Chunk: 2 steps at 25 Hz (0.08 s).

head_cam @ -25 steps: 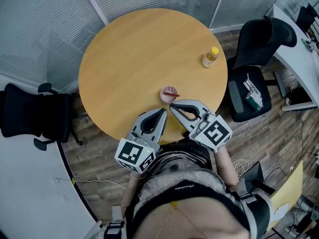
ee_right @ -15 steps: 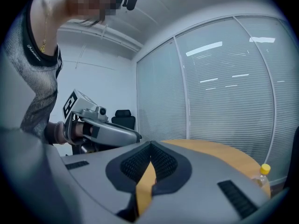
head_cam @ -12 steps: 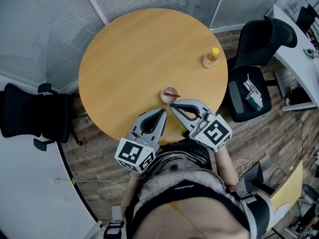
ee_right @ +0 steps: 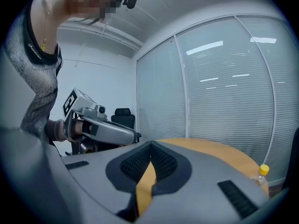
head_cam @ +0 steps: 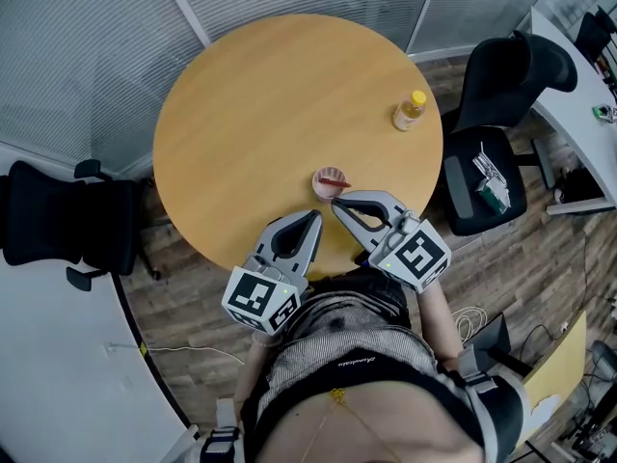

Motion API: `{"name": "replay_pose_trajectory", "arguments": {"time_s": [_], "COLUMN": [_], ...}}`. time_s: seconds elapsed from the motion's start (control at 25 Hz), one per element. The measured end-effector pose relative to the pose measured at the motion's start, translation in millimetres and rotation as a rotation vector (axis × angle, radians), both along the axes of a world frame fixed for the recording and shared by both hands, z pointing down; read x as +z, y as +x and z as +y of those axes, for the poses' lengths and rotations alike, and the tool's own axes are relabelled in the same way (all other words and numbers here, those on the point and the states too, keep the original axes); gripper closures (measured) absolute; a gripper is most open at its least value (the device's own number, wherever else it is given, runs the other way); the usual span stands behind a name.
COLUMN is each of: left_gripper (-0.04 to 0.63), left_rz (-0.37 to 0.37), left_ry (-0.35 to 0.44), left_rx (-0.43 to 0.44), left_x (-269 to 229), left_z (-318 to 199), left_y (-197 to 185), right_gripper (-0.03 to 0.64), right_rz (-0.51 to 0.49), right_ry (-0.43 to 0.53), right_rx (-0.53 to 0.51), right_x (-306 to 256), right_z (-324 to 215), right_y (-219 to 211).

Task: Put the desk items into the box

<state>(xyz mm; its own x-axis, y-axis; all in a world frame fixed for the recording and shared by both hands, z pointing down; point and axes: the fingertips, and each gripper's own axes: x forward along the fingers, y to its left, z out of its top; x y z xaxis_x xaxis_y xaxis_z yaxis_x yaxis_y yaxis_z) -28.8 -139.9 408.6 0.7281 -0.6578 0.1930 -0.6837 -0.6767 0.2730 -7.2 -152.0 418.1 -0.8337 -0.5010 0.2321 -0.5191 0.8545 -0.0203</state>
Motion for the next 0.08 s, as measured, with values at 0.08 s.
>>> {"name": "replay_pose_trajectory", "arguments": {"time_s": [0.08], "left_gripper": [0.577], "left_rz": [0.000], "left_ry": [-0.001], "left_rx": [0.001], "left_x": [0.8], "left_z": [-0.1], "left_y": [-0.7], "right_gripper": [0.595], "right_rz": [0.005], "right_ry": [0.014], "right_rx": [-0.008], "right_x": [0.6], "right_z": [0.3], "right_y": [-0.9]}}
